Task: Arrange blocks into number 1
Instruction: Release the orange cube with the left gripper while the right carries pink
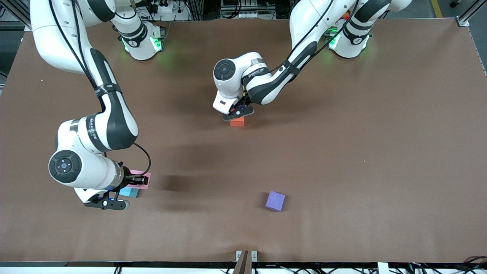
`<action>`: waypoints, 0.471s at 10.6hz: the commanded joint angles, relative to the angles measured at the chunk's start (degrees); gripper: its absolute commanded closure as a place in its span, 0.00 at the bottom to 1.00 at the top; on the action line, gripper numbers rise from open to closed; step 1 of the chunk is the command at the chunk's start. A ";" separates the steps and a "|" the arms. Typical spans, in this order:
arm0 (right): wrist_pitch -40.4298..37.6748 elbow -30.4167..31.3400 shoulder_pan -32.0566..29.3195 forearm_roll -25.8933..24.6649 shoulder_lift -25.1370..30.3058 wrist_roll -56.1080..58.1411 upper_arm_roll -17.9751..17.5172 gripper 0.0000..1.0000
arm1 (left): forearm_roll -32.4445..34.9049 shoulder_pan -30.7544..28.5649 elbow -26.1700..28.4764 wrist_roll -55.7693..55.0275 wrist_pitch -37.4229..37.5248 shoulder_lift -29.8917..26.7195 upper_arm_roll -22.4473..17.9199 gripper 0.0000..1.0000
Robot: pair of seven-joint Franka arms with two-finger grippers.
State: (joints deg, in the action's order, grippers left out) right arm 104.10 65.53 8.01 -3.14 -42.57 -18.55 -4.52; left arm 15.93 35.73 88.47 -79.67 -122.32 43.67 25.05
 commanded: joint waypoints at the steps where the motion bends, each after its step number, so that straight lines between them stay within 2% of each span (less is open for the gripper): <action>1: -0.22 1.44 -0.71 0.94 1.35 -0.35 -0.49 1.00 | -1.34 -0.05 -0.31 1.71 2.17 -0.86 -0.09 0.00; 4: -0.13 1.35 0.60 1.03 1.35 -3.32 -0.75 1.00 | -0.99 -1.01 -0.66 1.62 5.24 -4.01 -0.61 0.00; 5: -0.13 1.35 1.91 1.03 1.35 -4.90 -0.75 1.00 | -0.55 -3.28 -0.75 1.71 5.86 -5.42 -0.79 0.00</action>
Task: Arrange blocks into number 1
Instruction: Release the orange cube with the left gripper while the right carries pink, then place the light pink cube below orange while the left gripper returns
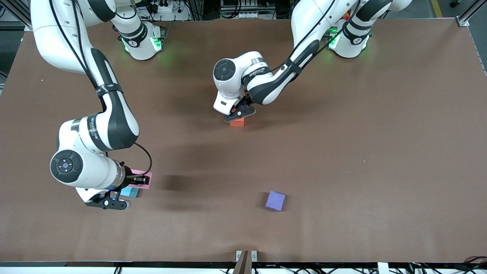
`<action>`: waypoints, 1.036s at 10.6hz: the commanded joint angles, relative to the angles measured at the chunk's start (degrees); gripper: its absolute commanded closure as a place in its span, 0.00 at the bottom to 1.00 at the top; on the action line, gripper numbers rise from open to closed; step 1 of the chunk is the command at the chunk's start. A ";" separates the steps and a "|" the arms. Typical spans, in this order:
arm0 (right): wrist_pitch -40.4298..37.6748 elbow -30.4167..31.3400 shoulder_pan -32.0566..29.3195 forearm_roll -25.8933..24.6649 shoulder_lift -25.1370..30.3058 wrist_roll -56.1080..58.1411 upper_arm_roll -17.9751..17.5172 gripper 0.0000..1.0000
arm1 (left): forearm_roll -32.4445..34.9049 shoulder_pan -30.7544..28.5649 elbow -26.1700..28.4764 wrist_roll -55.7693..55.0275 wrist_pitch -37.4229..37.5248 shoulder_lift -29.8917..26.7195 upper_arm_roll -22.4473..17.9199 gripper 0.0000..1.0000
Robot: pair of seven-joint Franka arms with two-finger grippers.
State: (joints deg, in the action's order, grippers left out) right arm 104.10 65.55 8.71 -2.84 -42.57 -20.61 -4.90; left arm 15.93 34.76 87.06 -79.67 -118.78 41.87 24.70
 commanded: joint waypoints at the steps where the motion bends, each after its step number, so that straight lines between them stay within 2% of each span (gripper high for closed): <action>1: -0.04 1.33 2.27 0.73 1.26 -5.03 -0.37 1.00 | -0.11 -5.20 0.48 3.19 3.37 -5.37 -0.52 0.00; 3: 0.22 1.42 5.95 2.73 1.09 -10.21 -0.20 1.00 | 0.42 -11.87 0.39 9.33 5.57 -9.15 -0.53 0.00; 5: 1.35 1.51 10.26 3.88 0.83 -17.14 -0.20 1.00 | 0.24 -19.78 -2.23 18.10 9.68 -11.89 -0.53 0.00; 7: 4.51 5.35 14.04 6.25 1.08 -18.94 -0.20 1.00 | 0.07 -25.86 -4.70 26.28 13.83 -12.68 -0.53 0.00; 11: 11.20 12.30 22.66 6.53 1.26 -25.09 -0.20 1.00 | 0.24 -36.23 -4.36 39.92 14.36 -17.24 -0.61 0.00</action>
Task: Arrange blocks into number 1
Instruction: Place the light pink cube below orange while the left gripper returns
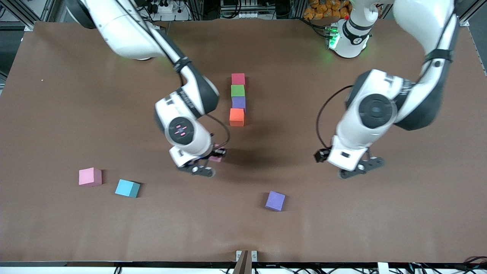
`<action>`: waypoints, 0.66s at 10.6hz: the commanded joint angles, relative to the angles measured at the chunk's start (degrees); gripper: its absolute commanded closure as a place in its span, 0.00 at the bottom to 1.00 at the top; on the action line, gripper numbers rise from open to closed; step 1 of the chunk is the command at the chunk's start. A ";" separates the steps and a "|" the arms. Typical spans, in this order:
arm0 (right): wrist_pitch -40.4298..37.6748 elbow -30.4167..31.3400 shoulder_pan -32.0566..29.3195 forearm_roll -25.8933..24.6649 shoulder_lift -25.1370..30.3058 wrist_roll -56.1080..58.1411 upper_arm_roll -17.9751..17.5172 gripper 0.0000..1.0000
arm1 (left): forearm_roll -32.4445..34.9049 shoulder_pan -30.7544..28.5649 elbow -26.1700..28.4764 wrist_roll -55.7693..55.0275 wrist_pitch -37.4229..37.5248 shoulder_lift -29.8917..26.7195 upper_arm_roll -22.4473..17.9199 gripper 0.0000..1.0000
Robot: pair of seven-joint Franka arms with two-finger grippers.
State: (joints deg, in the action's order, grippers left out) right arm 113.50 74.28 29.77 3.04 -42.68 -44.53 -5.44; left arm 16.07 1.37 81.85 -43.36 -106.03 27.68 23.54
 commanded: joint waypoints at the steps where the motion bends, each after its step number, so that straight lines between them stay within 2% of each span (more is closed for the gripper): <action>1: 1.98 3.85 3.17 0.65 1.28 -1.17 0.43 1.00 | 0.10 -5.30 0.94 5.63 4.84 -4.21 0.89 0.00; 2: 1.90 4.29 4.49 0.48 1.11 -1.08 0.43 1.00 | -0.68 -6.02 1.38 8.26 7.83 -6.05 0.46 0.00; 3: 2.50 5.77 5.98 0.30 1.37 -1.08 0.43 1.00 | -1.30 -5.07 4.78 10.46 8.12 -10.07 -3.38 0.00; 5: 4.52 8.76 8.36 -0.05 1.55 -1.17 0.52 1.00 | -8.84 3.69 11.81 21.49 7.95 -18.42 -18.64 0.00; 7: 8.82 11.84 9.25 -0.14 1.90 -1.08 0.52 1.00 | -10.09 2.42 16.39 29.45 7.95 -24.41 -19.85 0.00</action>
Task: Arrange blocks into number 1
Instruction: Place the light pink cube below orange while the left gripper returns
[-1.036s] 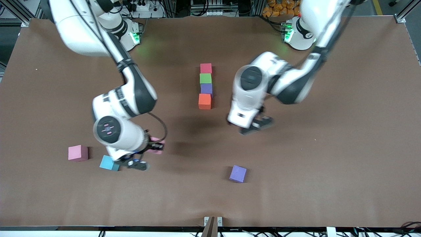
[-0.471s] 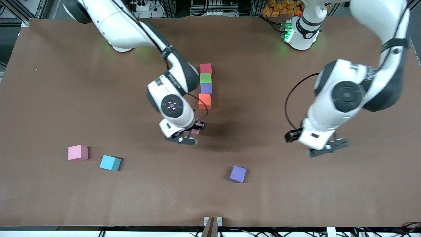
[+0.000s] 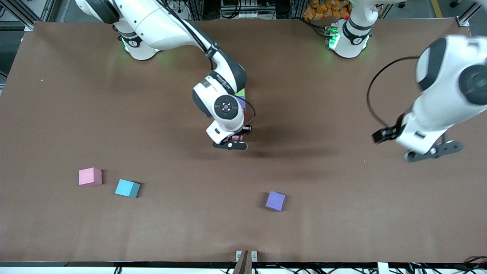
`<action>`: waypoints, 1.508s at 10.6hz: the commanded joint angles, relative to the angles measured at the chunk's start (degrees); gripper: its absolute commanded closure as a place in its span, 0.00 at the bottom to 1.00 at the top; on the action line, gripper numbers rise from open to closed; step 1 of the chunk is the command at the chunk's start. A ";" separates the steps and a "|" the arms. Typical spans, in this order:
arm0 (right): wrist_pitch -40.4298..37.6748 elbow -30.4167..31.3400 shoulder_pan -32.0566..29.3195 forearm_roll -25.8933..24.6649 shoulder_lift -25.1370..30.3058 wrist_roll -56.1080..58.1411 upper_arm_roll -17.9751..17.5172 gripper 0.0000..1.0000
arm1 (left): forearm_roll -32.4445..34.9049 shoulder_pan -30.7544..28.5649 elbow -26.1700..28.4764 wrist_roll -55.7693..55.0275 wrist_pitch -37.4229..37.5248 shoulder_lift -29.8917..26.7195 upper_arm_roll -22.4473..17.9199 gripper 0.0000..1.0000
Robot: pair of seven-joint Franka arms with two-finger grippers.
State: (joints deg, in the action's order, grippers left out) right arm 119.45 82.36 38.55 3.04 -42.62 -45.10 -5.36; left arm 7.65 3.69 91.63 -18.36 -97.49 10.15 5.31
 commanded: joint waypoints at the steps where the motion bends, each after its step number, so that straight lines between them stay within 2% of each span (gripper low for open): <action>1: 4.11 4.39 0.56 -0.14 1.84 -0.52 0.44 1.00 | -1.76 -0.35 7.24 5.43 -0.59 -8.81 -1.62 0.00; 3: 4.13 4.39 0.65 -0.23 1.93 -0.43 0.44 1.00 | -5.86 -3.50 6.46 9.63 -0.42 -11.11 -1.36 0.00; 5: 4.13 4.65 0.65 -0.58 1.93 -0.26 0.44 1.00 | -5.54 -3.34 4.27 11.93 -0.42 -11.38 -1.10 0.00; 7: 4.39 6.58 0.91 -1.98 2.80 -0.17 0.44 1.00 | -4.92 -3.43 0.59 12.82 0.46 -10.68 0.92 0.00; 9: 5.35 6.94 1.00 -1.99 2.89 -0.25 0.44 1.00 | -5.45 -2.38 -4.42 12.82 5.10 -8.92 2.32 0.00; 12: 7.11 7.82 1.00 -1.99 2.81 -0.43 0.35 1.00 | -6.42 -2.55 -4.44 12.82 8.62 -8.92 3.74 0.00; 16: 7.03 9.05 1.44 -1.99 2.81 -0.34 0.35 1.00 | -6.51 -2.72 -3.92 12.55 8.72 -8.57 3.74 0.00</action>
State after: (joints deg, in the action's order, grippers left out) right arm 125.77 88.23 39.30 1.82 -42.16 -45.03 -5.24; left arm 2.57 1.47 88.94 -6.81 -90.17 0.73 9.02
